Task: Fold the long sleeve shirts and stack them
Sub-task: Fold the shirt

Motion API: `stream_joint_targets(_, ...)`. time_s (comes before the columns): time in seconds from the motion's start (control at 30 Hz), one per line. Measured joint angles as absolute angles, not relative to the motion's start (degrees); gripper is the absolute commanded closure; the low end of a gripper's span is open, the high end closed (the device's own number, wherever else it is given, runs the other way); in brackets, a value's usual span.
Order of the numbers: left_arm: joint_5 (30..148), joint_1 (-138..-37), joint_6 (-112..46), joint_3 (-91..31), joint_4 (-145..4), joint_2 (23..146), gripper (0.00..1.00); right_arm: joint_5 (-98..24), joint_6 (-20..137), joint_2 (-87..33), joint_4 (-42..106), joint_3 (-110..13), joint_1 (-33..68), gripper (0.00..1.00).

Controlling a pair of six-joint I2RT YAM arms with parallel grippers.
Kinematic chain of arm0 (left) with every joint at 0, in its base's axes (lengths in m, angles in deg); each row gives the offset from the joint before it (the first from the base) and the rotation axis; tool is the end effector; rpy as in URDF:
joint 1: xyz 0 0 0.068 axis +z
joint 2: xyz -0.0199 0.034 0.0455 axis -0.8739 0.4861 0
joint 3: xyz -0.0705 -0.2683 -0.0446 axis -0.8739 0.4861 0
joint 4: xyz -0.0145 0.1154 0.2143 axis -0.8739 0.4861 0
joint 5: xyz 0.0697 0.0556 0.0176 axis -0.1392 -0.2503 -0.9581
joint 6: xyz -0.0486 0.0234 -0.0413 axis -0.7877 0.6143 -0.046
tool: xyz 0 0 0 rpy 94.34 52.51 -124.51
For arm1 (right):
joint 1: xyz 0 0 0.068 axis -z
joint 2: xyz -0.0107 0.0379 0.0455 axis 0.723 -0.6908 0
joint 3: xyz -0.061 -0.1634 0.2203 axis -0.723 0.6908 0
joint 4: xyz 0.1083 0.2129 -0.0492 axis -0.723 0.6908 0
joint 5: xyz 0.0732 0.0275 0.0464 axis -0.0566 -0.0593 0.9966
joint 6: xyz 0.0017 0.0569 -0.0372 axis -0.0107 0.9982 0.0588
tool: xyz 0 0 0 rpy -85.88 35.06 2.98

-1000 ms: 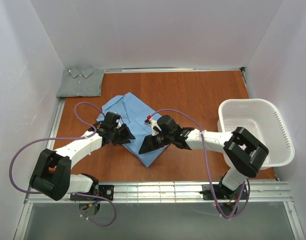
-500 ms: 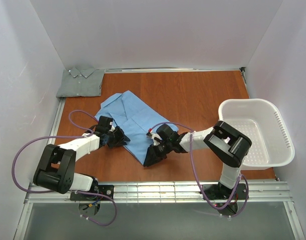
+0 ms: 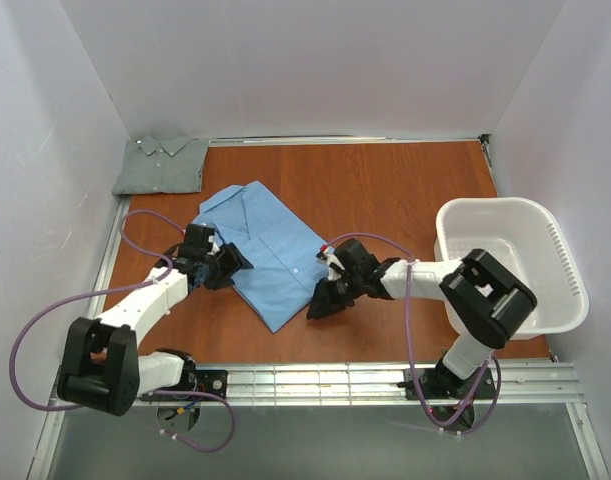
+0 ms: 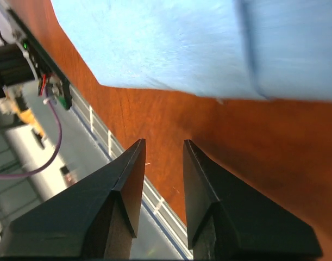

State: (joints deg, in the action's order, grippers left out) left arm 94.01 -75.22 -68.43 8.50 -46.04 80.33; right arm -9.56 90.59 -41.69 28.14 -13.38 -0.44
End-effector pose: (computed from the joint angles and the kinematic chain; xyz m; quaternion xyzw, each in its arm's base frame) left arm 0.2021 -0.0645 0.1721 -0.2442 0.9270 -0.2300 0.1676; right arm 0.1819 0.2386 0.1394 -0.1582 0.8933 0.4190 0.0378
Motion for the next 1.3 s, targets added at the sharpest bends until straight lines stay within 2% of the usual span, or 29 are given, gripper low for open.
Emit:
stream_joint_targets(0.03, 92.8, -75.2, -67.7, 6.9, -44.5, 79.1, 0.25, -11.0, 89.6, -40.3, 30.1, -13.5, 0.2, 0.74)
stream_joint_targets(0.13, 88.4, -75.1, -65.4, 0.6, -41.8, 77.0, 0.24, -14.5, 87.0, -35.7, 34.3, -14.3, 3.9, 0.73)
stream_joint_targets(0.2, 86.4, -74.8, -63.8, -3.5, -41.6, 77.5, 0.3, -16.9, 85.7, -33.0, 36.1, -15.3, 7.2, 0.73)
stream_joint_targets(0.23, 85.4, -74.7, -62.7, -5.8, -41.7, 78.7, 0.37, -18.0, 85.2, -32.0, 36.8, -16.2, 8.9, 0.73)
stream_joint_targets(0.27, 85.1, -74.6, -62.4, -6.5, -41.9, 79.4, 0.37, -19.2, 84.6, -31.4, 37.2, -17.1, 10.3, 0.73)
stream_joint_targets(0.3, 84.6, -74.5, -61.7, -7.5, -42.1, 80.9, 0.45, -20.2, 84.1, -31.2, 37.5, -18.1, 11.6, 0.73)
stream_joint_targets(0.43, 83.6, -74.3, -60.5, -8.9, -43.2, 89.6, 0.61, -23.2, 82.3, -33.4, 37.5, -22.4, 13.8, 0.74)
stream_joint_targets(0.6, 83.5, -74.1, -59.8, -6.9, -43.0, 96.3, 0.68, -24.4, 82.0, -40.0, 35.5, -24.2, 14.9, 0.75)
stream_joint_targets(0.87, 82.8, -71.4, -61.1, -1.5, -42.9, 95.0, 0.69, -24.2, 82.6, -45.8, 30.5, -22.3, 16.2, 0.75)
stream_joint_targets(1.03, 84.0, -71.1, -62.5, 3.6, -43.0, 89.5, 0.68, -24.4, 80.2, -49.4, 30.4, -27.0, 16.7, 0.74)
stream_joint_targets(1.13, 86.3, -71.1, -63.0, 7.6, -42.1, 84.5, 0.63, -25.5, 77.8, -53.1, 32.3, -32.8, 16.8, 0.73)
stream_joint_targets(1.3, 88.5, -71.3, -63.1, 9.5, -36.0, 76.1, 0.43, -30.3, 71.9, -56.3, 38.9, -42.8, 17.1, 0.69)
